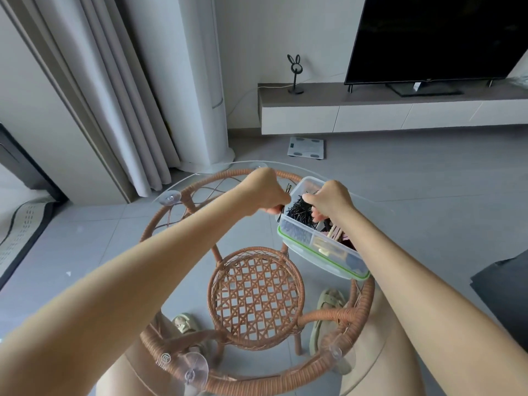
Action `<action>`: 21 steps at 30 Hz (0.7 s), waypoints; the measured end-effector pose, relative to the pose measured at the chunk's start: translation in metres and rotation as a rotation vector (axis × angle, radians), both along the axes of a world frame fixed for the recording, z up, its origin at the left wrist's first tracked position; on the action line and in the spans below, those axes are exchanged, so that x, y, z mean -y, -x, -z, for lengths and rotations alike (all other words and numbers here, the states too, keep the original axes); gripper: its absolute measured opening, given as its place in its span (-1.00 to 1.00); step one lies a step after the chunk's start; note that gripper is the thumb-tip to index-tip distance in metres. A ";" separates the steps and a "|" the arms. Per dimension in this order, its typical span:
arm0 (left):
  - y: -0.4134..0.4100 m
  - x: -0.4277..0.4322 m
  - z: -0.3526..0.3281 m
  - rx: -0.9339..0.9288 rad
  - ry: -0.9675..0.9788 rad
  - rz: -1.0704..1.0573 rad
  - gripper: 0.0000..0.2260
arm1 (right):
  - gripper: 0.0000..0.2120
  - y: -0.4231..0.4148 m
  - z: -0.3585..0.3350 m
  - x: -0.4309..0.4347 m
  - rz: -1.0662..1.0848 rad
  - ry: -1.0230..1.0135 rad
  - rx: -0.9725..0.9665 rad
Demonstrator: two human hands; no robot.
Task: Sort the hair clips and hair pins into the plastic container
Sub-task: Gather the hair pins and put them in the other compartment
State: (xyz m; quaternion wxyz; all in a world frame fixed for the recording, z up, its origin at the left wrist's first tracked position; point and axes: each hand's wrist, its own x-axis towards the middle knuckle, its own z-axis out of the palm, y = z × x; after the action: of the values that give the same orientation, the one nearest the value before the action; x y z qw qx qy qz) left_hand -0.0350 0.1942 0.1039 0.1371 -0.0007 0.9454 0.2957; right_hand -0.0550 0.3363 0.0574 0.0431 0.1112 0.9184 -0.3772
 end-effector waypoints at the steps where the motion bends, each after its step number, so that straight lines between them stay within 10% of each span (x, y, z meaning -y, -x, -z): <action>1: 0.012 -0.007 0.001 0.002 0.006 0.009 -0.92 | -0.76 0.001 -0.001 -0.001 -0.006 0.025 -0.012; 21: 0.038 -0.020 0.061 -0.108 0.124 0.086 -0.70 | -0.51 -0.084 0.024 -0.092 0.209 -0.363 -0.094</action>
State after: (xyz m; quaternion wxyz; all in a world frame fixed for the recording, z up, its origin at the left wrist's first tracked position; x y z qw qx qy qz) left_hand -0.0728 0.2141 0.0424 0.0983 0.0472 0.9671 0.2300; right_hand 0.0285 0.4283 0.0332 -0.0599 0.1942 0.9557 -0.2130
